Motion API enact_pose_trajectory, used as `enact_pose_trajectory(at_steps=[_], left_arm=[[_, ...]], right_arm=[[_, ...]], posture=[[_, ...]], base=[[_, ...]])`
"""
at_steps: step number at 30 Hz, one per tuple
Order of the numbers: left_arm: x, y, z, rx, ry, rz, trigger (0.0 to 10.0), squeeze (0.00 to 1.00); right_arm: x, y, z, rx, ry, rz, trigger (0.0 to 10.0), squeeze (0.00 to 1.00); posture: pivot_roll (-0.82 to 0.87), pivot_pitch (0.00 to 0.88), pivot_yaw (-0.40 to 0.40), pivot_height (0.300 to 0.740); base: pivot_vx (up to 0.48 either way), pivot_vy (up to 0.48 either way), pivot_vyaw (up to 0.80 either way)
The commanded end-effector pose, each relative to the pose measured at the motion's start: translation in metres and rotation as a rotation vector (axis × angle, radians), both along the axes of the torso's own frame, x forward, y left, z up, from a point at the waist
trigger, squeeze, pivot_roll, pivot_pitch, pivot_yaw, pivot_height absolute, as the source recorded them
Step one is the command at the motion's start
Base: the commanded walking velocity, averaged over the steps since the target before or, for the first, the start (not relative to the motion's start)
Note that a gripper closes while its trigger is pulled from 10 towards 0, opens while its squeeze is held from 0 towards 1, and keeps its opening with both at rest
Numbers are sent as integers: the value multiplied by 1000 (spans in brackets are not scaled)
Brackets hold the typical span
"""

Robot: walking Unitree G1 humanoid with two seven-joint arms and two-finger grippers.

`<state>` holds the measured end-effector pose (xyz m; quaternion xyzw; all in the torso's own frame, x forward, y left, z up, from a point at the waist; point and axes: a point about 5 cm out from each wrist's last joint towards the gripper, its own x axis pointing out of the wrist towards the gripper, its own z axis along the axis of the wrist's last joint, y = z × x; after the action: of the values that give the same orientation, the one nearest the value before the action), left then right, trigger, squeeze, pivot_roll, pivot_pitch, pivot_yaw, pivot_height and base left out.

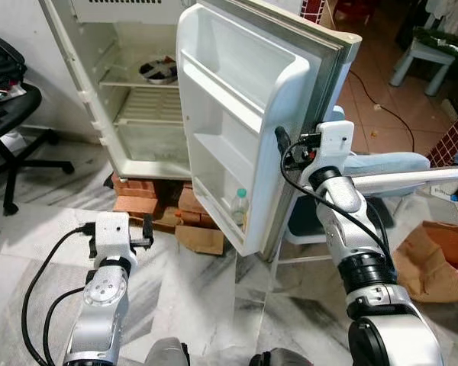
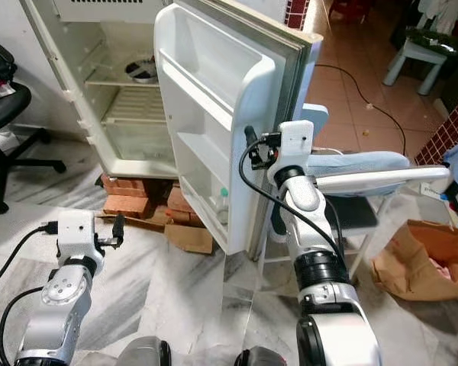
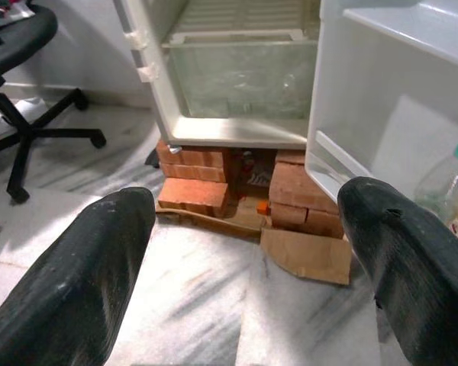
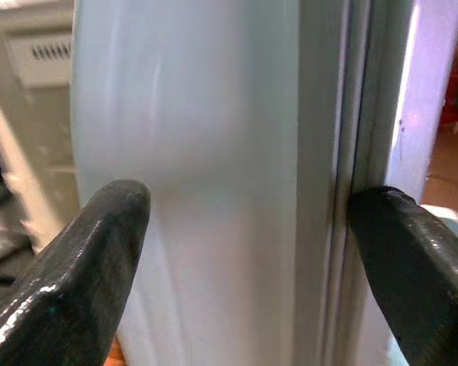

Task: Restocking fridge

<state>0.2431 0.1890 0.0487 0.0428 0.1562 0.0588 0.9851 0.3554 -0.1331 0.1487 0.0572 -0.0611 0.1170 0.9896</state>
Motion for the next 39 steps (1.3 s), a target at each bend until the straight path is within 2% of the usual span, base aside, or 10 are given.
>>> enact_pose_trajectory(at_steps=[1,4,8,11,20,26,29,31,35,39], left_arm=[[0,2,5,11,-1,-14,10000,0],[1,1,6,15,-1,-22,10000,0],[3,1,7,20,-3,-32,10000,0],[4,1,8,26,-7,-32,10000,0],[6,2,8,35,-8,-29,10000,0],[5,4,6,38,-3,-27,10000,0],[6,2,5,36,2,-38,10000,0],[6,2,5,36,2,-39,10000,0],[8,-1,4,36,2,-50,10000,0],[8,-2,4,35,3,-55,10000,0]], right_arm=[[5,22,20,53,-60,130,10000,0],[4,30,20,86,-50,188,10000,0],[-22,61,23,296,-4,554,10000,0],[-42,70,27,358,3,737,10000,0],[-57,48,-1,219,108,751,10000,0],[-94,31,-23,129,244,931,10000,0],[-122,18,-48,-8,374,1045,10000,0],[-124,16,-52,-35,391,1043,10000,0],[-111,1,-78,-237,462,816,10000,0],[-94,-3,-76,-240,403,586,10000,0]], posture=[[100,58,-28,740],[99,58,-25,740],[92,58,-16,740],[89,55,-17,740],[86,47,-18,740],[82,37,-19,740],[75,30,-15,740],[74,28,-16,740],[65,22,-14,740],[57,13,-14,740]], base=[[0,0,0],[0,0,0],[0,0,0],[0,0,0],[0,0,0],[0,0,0],[0,0,0],[0,0,0],[0,0,0],[0,0,0]])
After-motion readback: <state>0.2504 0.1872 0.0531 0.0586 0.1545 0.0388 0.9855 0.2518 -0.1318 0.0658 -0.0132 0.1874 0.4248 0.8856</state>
